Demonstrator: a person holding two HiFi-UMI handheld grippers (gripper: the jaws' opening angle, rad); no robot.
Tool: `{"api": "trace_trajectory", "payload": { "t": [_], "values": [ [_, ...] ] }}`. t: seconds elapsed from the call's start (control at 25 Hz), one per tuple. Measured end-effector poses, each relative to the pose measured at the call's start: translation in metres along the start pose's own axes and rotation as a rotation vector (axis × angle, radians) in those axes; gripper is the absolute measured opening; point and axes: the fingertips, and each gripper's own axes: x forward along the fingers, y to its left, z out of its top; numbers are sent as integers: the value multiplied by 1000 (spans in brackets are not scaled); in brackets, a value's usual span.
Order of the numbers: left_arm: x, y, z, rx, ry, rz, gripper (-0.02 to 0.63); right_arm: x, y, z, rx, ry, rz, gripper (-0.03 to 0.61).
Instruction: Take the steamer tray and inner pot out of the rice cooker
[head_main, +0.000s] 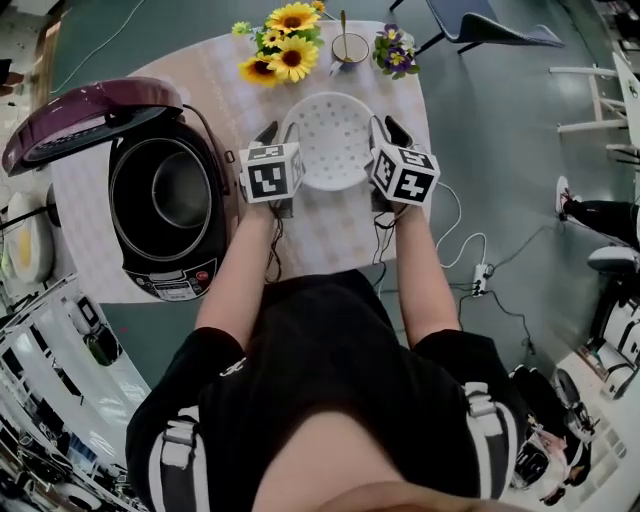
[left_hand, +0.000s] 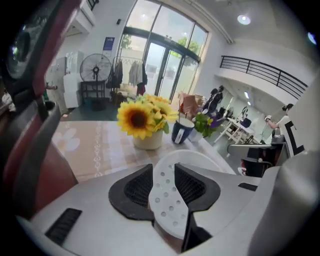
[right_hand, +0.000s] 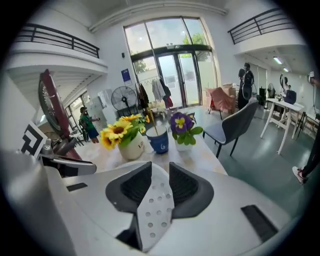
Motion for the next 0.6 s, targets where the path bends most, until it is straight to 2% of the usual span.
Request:
{"api": "trace_trajectory", "payload": {
  "t": [0.32, 0.6],
  "values": [
    [-114, -42, 71, 166, -355, -25, 106, -107, 34, 68, -116, -331, -7, 89],
    [-217, -70, 99, 299, -550, -36, 75, -201, 67, 108, -111, -539, 32, 89]
  ]
}}
